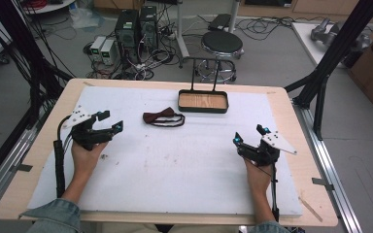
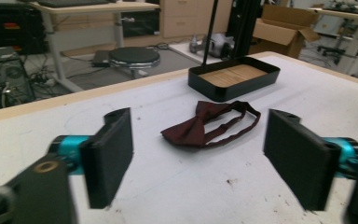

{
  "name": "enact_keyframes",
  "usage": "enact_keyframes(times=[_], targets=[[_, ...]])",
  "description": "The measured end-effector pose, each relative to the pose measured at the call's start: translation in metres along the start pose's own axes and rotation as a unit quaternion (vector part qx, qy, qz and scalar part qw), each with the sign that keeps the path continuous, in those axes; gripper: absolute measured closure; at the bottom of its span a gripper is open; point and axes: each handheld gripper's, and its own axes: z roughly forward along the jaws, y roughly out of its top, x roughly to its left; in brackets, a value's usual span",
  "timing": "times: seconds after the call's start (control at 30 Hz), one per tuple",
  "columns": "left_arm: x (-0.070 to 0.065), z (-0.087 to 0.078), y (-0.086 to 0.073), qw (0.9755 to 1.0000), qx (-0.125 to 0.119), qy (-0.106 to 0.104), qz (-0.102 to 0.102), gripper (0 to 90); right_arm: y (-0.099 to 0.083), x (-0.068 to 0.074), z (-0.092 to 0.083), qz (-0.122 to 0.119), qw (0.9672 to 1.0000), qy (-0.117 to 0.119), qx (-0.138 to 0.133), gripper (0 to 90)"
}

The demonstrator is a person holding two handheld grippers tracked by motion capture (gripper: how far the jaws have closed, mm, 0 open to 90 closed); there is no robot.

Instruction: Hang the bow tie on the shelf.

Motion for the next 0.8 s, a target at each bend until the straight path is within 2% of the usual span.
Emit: enact_keyframes(times=[0.13,0.2,0.23,0.3,0.33,0.37,0.4,0.47,0.5,0.53,0.63,0.67,0.73,0.77,0.8], targets=[[0.004,0.014,0.008,1.0,0.005,0.001,-0.004,26.8,0.0,0.0,0.001,-0.002,1.0,0.001,-0.001,11.5],[0.005,0.029,0.014,1.0,0.006,-0.003,-0.005,26.8,0.0,-0.001,0.001,0.0,1.0,0.003,-0.002,11.5],[0.005,0.029,0.014,1.0,0.006,-0.003,-0.005,26.9,0.0,-0.001,0.001,0.002,1.0,0.002,-0.001,11.5],[0.003,0.046,0.02,0.9998,0.012,-0.016,-0.001,27.8,0.0,-0.001,0.001,0.004,1.0,0.004,0.0,11.5],[0.003,0.046,0.02,0.9998,0.012,-0.016,-0.001,27.8,-0.001,-0.001,0.001,0.003,1.0,0.004,0.0,11.5],[0.002,0.058,0.024,0.9995,0.014,-0.028,0.001,27.8,-0.001,-0.001,0.001,0.004,1.0,0.005,0.0,11.5],[0.002,0.058,0.024,0.9995,0.014,-0.028,0.001,27.8,-0.001,-0.001,0.001,0.005,1.0,0.006,0.0,11.5],[0.0,0.07,0.027,0.999,0.02,-0.04,0.006,27.8,-0.001,-0.001,0.002,0.005,1.0,0.007,0.0,11.5],[-0.003,0.081,0.03,0.9983,0.03,-0.048,0.01,27.8,-0.001,-0.001,0.002,0.004,1.0,0.006,0.0,11.5],[-0.003,0.081,0.03,0.9983,0.03,-0.048,0.01,27.7,-0.001,-0.001,0.002,0.004,1.0,0.007,0.0,11.5],[-0.005,0.102,0.036,0.9972,0.044,-0.059,0.018,27.8,-0.001,-0.002,0.002,0.006,0.9999,0.009,0.001,11.5],[-0.005,0.102,0.036,0.9972,0.044,-0.059,0.018,27.9,-0.001,-0.002,0.002,0.006,0.9999,0.009,0.002,11.5],[-0.002,0.117,0.039,0.9962,0.06,-0.06,0.019,28.1,-0.001,-0.002,0.002,0.004,0.9999,0.01,0.001,11.5],[-0.002,0.117,0.039,0.9962,0.06,-0.06,0.019,28.1,-0.001,-0.002,0.002,0.005,0.9999,0.01,0.001,11.5],[0.001,0.126,0.039,0.9955,0.072,-0.06,0.015,28.1,-0.001,-0.002,0.002,0.004,0.9999,0.01,0.001,11.5]])
